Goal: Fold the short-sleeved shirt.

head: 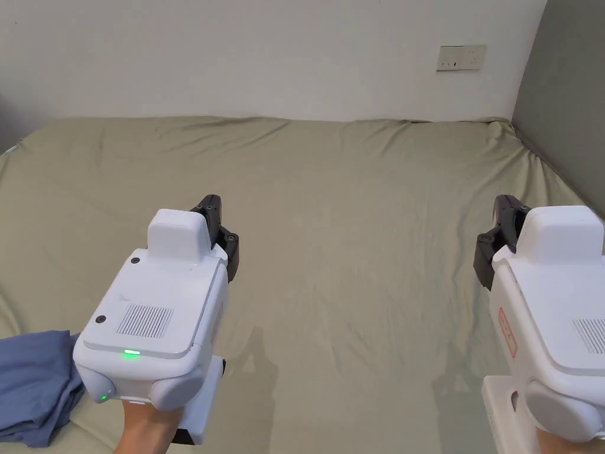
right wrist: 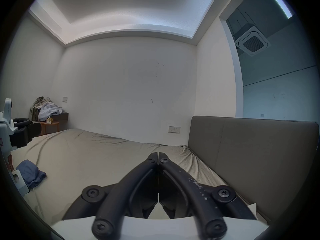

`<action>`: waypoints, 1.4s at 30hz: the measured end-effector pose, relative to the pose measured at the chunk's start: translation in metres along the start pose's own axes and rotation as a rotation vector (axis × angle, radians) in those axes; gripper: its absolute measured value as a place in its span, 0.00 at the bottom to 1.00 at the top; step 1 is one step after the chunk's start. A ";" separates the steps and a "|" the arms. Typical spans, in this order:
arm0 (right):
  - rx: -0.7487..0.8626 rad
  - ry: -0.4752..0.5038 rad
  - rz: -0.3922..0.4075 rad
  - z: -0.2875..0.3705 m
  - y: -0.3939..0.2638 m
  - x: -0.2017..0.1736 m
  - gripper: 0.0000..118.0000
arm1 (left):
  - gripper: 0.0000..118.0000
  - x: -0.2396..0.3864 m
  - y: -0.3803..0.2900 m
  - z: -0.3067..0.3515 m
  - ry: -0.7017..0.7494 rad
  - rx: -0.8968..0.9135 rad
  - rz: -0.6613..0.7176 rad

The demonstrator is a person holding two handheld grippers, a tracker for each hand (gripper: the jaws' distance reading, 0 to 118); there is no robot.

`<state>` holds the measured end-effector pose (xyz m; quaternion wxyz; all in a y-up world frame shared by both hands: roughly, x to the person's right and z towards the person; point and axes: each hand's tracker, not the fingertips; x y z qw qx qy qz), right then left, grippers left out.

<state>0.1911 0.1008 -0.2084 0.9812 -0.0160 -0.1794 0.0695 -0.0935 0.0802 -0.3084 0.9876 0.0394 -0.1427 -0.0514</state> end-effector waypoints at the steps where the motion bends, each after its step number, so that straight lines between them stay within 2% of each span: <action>1: 0.000 0.000 0.000 0.000 0.000 0.000 0.01 | 0.00 0.000 0.000 -0.001 0.001 -0.001 -0.001; 7: -0.004 0.000 0.006 -0.001 0.000 -0.002 0.02 | 0.02 -0.001 -0.002 0.000 0.006 0.005 0.006; 9: -0.006 -0.003 0.009 0.000 0.000 -0.002 0.06 | 0.16 -0.002 -0.002 0.000 0.010 0.005 0.014; 10: -0.007 -0.005 0.010 0.000 0.000 -0.002 0.12 | 0.29 -0.002 -0.002 0.000 0.010 0.006 0.018; 11: -0.006 -0.005 0.009 0.000 -0.001 -0.002 0.15 | 0.35 -0.003 -0.002 -0.001 0.006 0.004 0.023; 12: -0.007 -0.007 0.007 0.000 -0.001 -0.002 0.15 | 0.35 -0.004 -0.002 -0.001 0.009 0.002 0.027; 13: -0.009 -0.007 0.004 -0.001 -0.001 -0.001 0.27 | 0.62 -0.005 -0.002 -0.003 0.010 -0.004 0.032; 14: -0.011 -0.006 0.001 -0.001 -0.001 -0.001 0.39 | 0.79 -0.006 -0.002 -0.004 0.004 -0.011 0.037; 15: -0.014 -0.007 -0.002 -0.002 -0.002 -0.001 0.56 | 0.94 -0.006 -0.002 -0.004 0.007 -0.013 0.041; 16: -0.015 -0.010 -0.005 -0.003 -0.002 0.000 0.79 | 1.00 -0.005 -0.003 -0.004 0.016 -0.005 0.042; 17: -0.014 -0.020 -0.009 -0.004 -0.002 0.000 0.96 | 1.00 -0.006 -0.003 -0.003 0.017 0.018 0.046; 18: -0.002 -0.022 -0.012 -0.004 -0.003 0.000 1.00 | 1.00 -0.007 -0.003 -0.004 0.019 0.007 0.038; 19: 0.016 -0.051 0.005 -0.002 -0.003 0.002 1.00 | 1.00 -0.007 -0.002 -0.005 0.021 0.004 0.036; 24: 0.002 -0.023 0.007 -0.002 -0.002 0.002 1.00 | 1.00 -0.008 -0.003 -0.006 0.034 0.000 0.039; 42: 0.009 -0.025 0.012 0.001 0.002 -0.004 1.00 | 1.00 -0.007 -0.002 -0.003 0.033 0.004 0.023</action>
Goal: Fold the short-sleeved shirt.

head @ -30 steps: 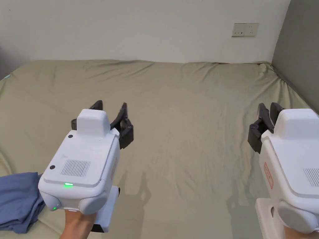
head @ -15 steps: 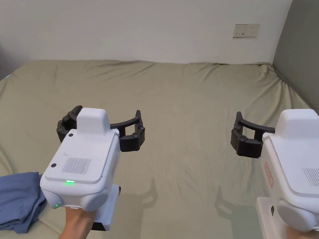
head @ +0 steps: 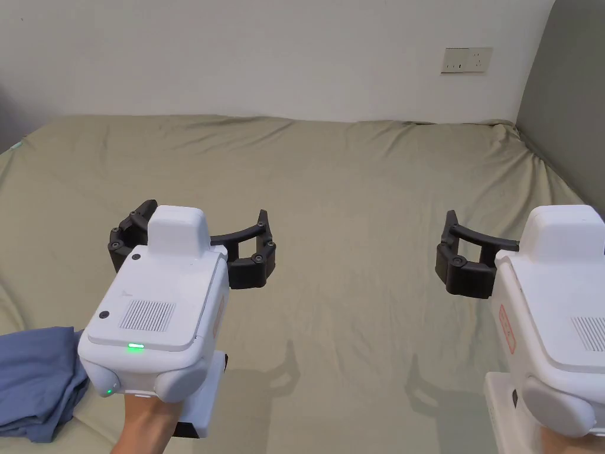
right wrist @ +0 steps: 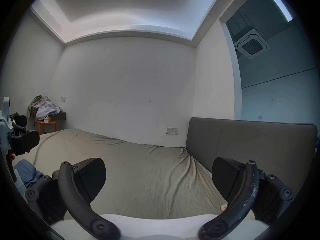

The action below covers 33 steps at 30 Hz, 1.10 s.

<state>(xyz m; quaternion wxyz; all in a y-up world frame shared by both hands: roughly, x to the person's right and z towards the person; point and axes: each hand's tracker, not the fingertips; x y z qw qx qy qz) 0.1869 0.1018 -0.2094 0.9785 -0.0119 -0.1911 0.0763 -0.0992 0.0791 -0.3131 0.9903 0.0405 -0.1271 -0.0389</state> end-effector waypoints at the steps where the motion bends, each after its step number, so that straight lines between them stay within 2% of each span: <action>1: 0.001 0.000 -0.001 0.000 0.000 -0.001 1.00 | 1.00 0.000 0.000 0.000 0.001 0.000 -0.001; 33: -0.014 0.008 -0.009 -0.003 0.003 -0.004 1.00 | 1.00 -0.003 -0.001 0.000 -0.007 -0.006 -0.005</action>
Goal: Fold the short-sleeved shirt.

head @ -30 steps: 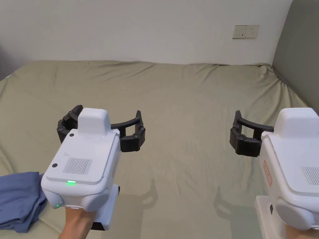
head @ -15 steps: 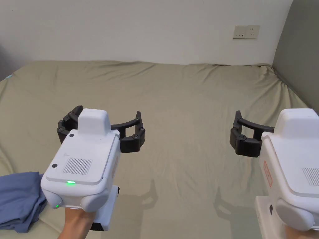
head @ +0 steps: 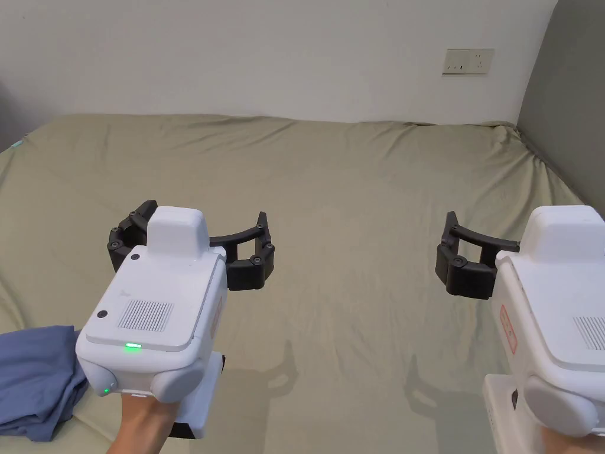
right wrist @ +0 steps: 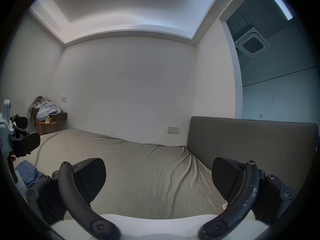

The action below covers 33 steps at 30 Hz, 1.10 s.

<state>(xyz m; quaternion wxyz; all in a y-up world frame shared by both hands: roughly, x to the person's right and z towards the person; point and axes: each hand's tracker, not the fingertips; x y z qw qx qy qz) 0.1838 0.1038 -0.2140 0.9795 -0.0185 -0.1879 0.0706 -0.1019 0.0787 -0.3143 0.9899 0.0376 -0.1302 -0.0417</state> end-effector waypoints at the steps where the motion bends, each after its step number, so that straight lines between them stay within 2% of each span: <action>1: -0.004 -0.002 -0.002 0.000 0.000 0.000 1.00 | 1.00 0.000 0.000 0.000 0.000 -0.001 0.001; 6: -0.062 -0.039 -0.038 -0.004 0.004 0.000 1.00 | 1.00 -0.002 0.000 0.000 -0.002 -0.004 0.001; 11: -0.253 -0.107 -0.136 -0.014 0.012 0.003 1.00 | 1.00 -0.005 0.001 0.000 -0.002 -0.003 0.017; 14: -0.379 -0.135 -0.225 -0.021 0.014 0.004 1.00 | 1.00 -0.007 0.003 0.000 0.002 0.000 0.022; 18: -0.480 -0.114 -0.295 -0.026 0.013 0.004 1.00 | 1.00 -0.010 0.005 0.000 0.006 0.001 0.024; 22: -0.476 -0.095 -0.346 -0.031 0.006 0.010 1.00 | 1.00 -0.012 0.005 0.000 0.014 0.002 0.024; 25: -0.472 -0.107 -0.339 -0.028 0.009 0.004 1.00 | 1.00 -0.013 0.005 0.001 0.014 0.002 0.024; 27: -0.450 -0.144 -0.284 -0.027 0.009 0.000 1.00 | 1.00 -0.013 0.005 0.001 0.016 0.002 0.023; 29: -0.408 -0.128 -0.235 -0.025 0.010 -0.004 1.00 | 1.00 -0.014 0.005 0.001 0.016 0.004 0.024; 31: -0.415 -0.091 -0.222 -0.027 0.011 -0.003 1.00 | 1.00 -0.015 0.005 0.002 0.015 0.004 0.024; 33: -0.416 -0.099 -0.238 -0.026 0.013 -0.006 1.00 | 1.00 -0.015 0.005 0.002 0.019 0.005 0.023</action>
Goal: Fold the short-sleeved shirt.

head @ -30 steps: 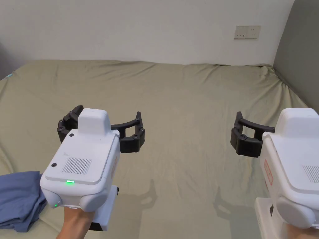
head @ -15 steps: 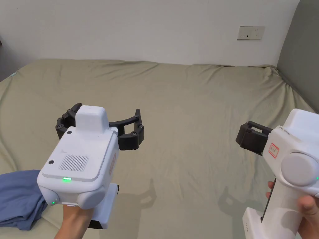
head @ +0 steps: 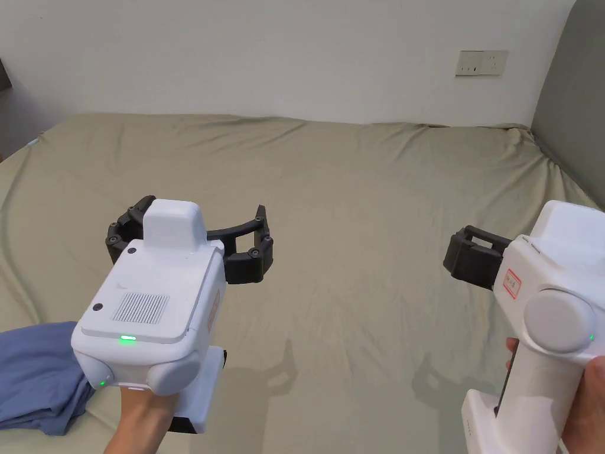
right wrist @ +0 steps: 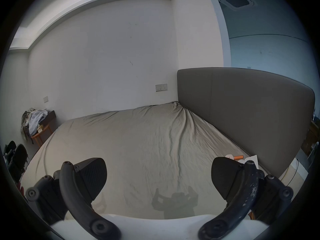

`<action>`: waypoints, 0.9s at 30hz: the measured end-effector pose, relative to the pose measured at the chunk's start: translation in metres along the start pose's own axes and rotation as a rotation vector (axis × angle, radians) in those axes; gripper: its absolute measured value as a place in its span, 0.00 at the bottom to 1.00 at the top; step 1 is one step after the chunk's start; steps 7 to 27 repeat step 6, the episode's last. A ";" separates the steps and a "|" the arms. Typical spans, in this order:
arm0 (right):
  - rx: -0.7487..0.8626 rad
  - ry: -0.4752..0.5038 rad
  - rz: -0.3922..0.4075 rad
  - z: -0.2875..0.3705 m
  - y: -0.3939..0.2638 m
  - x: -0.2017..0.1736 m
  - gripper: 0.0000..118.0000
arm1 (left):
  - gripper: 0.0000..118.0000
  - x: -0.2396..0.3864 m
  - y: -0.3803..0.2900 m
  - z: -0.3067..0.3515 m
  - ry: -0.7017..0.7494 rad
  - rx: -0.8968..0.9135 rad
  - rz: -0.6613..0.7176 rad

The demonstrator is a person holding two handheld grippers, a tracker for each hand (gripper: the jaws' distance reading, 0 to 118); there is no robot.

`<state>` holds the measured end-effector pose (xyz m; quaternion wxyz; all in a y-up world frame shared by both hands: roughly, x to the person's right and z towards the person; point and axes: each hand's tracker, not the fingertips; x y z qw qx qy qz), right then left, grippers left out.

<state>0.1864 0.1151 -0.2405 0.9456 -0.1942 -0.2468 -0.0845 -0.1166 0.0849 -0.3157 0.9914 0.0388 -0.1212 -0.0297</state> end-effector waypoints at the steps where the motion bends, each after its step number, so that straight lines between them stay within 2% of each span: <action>1: -0.002 -0.002 -0.008 0.000 0.001 0.000 1.00 | 1.00 -0.001 0.000 0.000 0.002 0.000 0.000; 3: -0.010 0.008 -0.007 0.000 0.002 0.000 1.00 | 1.00 -0.001 0.000 0.000 0.002 0.001 0.003; 6: 0.073 0.005 0.062 0.004 0.000 -0.005 1.00 | 1.00 -0.001 0.000 0.001 -0.002 0.001 0.004; 27: 0.073 0.005 0.062 0.004 0.000 -0.005 1.00 | 1.00 -0.001 0.000 0.001 -0.002 0.001 0.004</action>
